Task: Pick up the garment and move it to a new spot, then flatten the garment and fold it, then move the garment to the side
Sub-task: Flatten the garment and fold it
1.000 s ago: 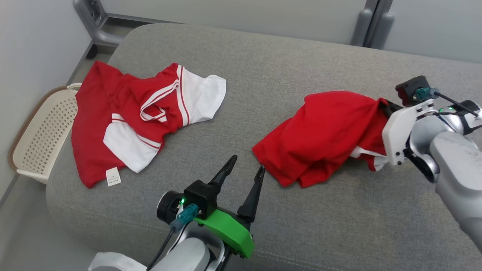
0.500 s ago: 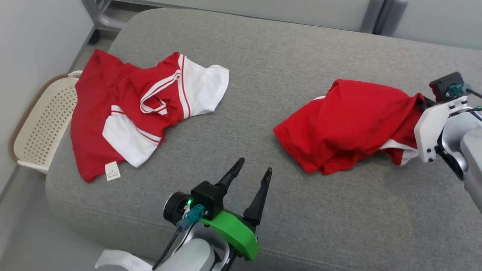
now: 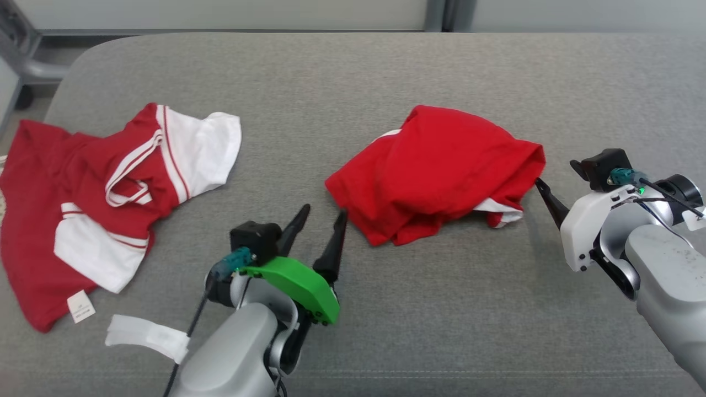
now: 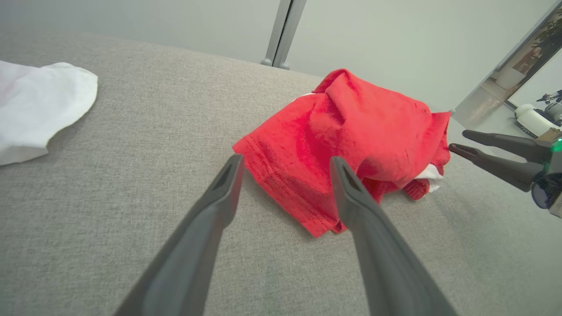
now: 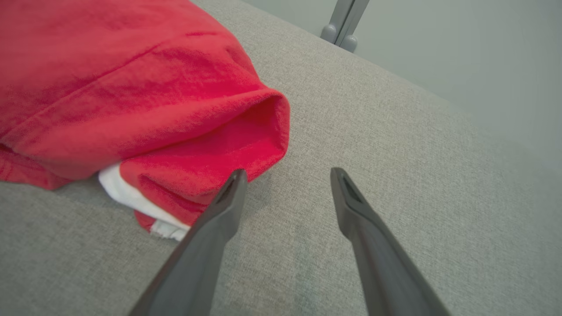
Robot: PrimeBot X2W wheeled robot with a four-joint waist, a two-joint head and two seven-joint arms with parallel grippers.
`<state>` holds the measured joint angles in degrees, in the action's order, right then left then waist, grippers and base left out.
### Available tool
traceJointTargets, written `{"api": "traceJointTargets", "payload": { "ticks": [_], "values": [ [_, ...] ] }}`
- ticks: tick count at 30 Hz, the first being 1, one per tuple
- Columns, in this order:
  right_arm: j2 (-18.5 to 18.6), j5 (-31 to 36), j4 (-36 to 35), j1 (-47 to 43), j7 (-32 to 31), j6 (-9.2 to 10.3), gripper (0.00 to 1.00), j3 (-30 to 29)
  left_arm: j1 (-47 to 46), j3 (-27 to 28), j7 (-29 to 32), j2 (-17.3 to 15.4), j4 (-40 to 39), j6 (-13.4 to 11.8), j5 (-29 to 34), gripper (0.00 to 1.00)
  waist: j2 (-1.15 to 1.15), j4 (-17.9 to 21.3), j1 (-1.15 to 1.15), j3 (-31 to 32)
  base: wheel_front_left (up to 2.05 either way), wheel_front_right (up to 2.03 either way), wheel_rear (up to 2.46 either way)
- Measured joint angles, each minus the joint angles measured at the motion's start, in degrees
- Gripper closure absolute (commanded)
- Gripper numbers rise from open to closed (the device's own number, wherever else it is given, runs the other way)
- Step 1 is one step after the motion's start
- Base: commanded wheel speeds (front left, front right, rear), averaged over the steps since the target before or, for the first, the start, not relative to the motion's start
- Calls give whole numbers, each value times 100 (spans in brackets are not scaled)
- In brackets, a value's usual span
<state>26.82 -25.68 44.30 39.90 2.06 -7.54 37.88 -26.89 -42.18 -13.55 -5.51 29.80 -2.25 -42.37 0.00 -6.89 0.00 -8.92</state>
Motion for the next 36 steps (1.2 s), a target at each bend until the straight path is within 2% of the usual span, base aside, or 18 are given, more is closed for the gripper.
{"api": "traceJointTargets", "payload": {
  "ticks": [8,16,23,26,31,36],
  "values": [
    [90,-223,-808,-222,542,1,0,-40,-532,709,199,-63,1198,99,-697,0,0,815,0,-36,0,0,0],
    [15,-101,-1790,-709,722,1,0,-505,-933,924,399,-154,2142,182,-902,0,0,1549,0,-162,0,0,0],
    [-164,232,-2540,-1280,622,1,0,-1057,-1124,1028,479,-142,2663,286,-1062,0,0,1908,0,-339,0,0,0],
    [-241,339,-2775,-1504,543,1,0,-1277,-1216,1023,428,-101,2786,353,-1068,100,0,1960,0,-398,0,0,0],
    [-426,541,-3130,-1824,412,1,0,-1583,-1295,950,292,-59,3025,401,-1035,100,0,1960,0,-362,0,0,0],
    [-541,654,-3321,-2011,368,1,0,-1764,-1572,901,-13,-108,3044,283,-765,100,0,1932,0,-317,0,0,0]
  ]
}}
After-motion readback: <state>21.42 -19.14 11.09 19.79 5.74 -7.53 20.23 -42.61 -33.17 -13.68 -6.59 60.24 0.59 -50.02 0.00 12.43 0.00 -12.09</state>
